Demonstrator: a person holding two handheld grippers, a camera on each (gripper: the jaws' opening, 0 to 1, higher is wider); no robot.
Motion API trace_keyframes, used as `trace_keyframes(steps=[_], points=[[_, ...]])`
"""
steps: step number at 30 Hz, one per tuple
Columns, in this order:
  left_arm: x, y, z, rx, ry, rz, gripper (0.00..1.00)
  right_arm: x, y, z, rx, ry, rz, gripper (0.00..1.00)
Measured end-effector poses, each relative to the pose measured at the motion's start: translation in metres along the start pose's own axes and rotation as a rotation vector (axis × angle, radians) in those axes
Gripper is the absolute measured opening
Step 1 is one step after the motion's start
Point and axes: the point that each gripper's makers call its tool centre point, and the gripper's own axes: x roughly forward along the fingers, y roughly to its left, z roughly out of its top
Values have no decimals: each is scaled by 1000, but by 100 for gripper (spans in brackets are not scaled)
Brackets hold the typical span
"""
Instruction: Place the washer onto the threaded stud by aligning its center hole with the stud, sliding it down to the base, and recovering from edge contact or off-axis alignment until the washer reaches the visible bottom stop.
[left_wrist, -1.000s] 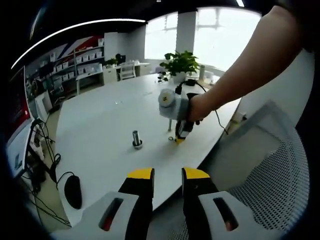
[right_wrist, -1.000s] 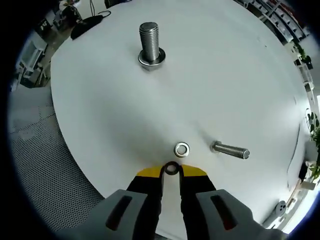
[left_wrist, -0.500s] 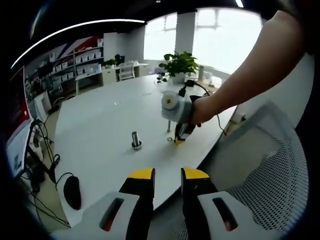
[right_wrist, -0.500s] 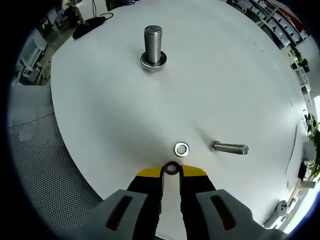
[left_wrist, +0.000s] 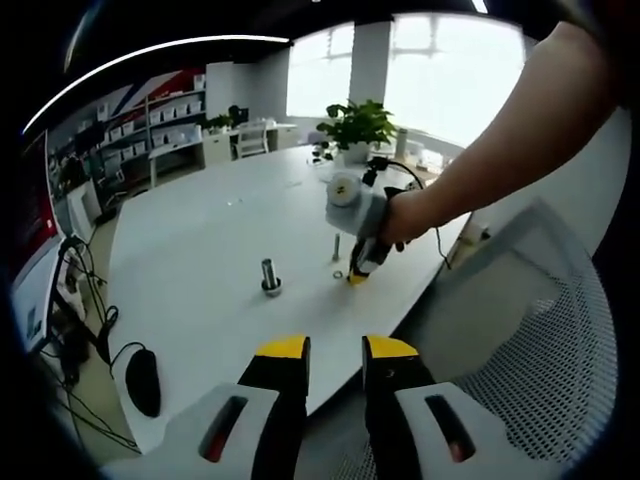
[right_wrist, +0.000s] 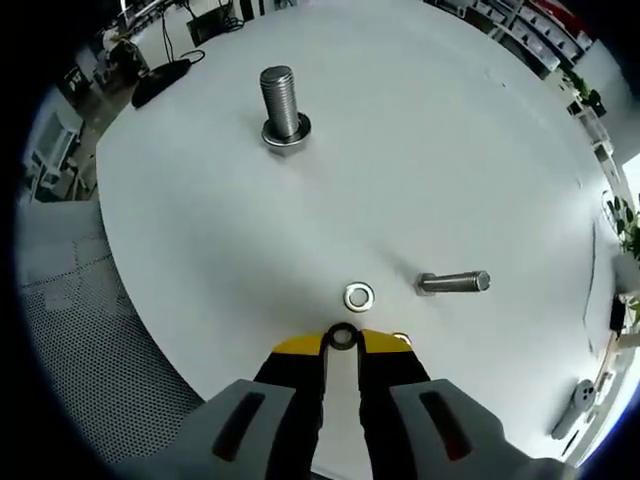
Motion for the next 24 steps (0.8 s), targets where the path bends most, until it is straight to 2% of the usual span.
trace_keyframes(steps=[6, 14, 17, 20, 24], points=[[-1, 1, 0, -3, 1, 7, 19, -10, 9, 1, 30, -8, 17, 13], [-1, 3, 0, -4, -1, 15, 19, -9, 8, 12, 16, -40, 28, 13], [-1, 3, 0, -1, 2, 14, 19, -24, 13, 10, 26, -51, 28, 13], [-1, 3, 0, -1, 0, 16, 19, -19, -1, 13, 43, -72, 28, 13], [-1, 4, 0, -2, 0, 19, 19, -34, -11, 19, 89, -126, 24, 13]])
